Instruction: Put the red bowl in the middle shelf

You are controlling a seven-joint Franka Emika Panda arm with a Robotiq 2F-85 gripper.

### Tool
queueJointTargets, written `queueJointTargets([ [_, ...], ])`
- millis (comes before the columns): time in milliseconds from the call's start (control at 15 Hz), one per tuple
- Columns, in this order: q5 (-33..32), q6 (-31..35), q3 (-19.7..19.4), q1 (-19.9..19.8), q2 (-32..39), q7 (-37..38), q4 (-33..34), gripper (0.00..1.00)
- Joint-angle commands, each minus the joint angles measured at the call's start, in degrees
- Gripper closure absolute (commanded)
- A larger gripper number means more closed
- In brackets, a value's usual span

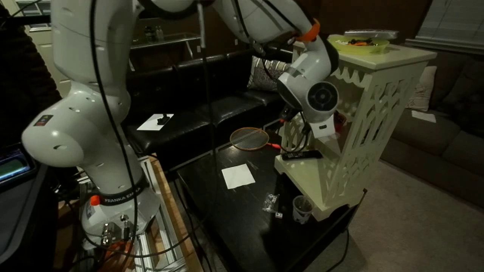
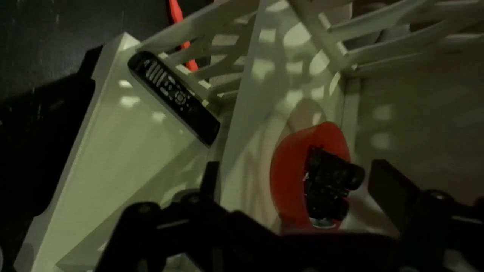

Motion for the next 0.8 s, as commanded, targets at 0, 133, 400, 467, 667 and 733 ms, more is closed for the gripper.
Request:
queueJointTargets([
  [0, -4.6, -16.2, 3.9, -11.1, -11.7, -2.5, -10.1, 0.00],
  [133, -7.1, -26.2, 7.9, -18.9, -15.4, -1.8, -11.8, 0.00],
  [400, -10.9, -46.8, 13.4, -30.3, -19.1, 2.1, -10.5, 0.00],
  [467, -12.5, -52.0, 13.5, -31.7, -20.3, 1.9, -10.1, 0.00],
  [667, -11.4, -56.4, -1.5, -18.4, -20.0, -0.4, -9.1, 0.00],
  [733, -12.0, -59.3, -4.9, -16.1, -21.1, -0.4, -9.1, 0.00],
])
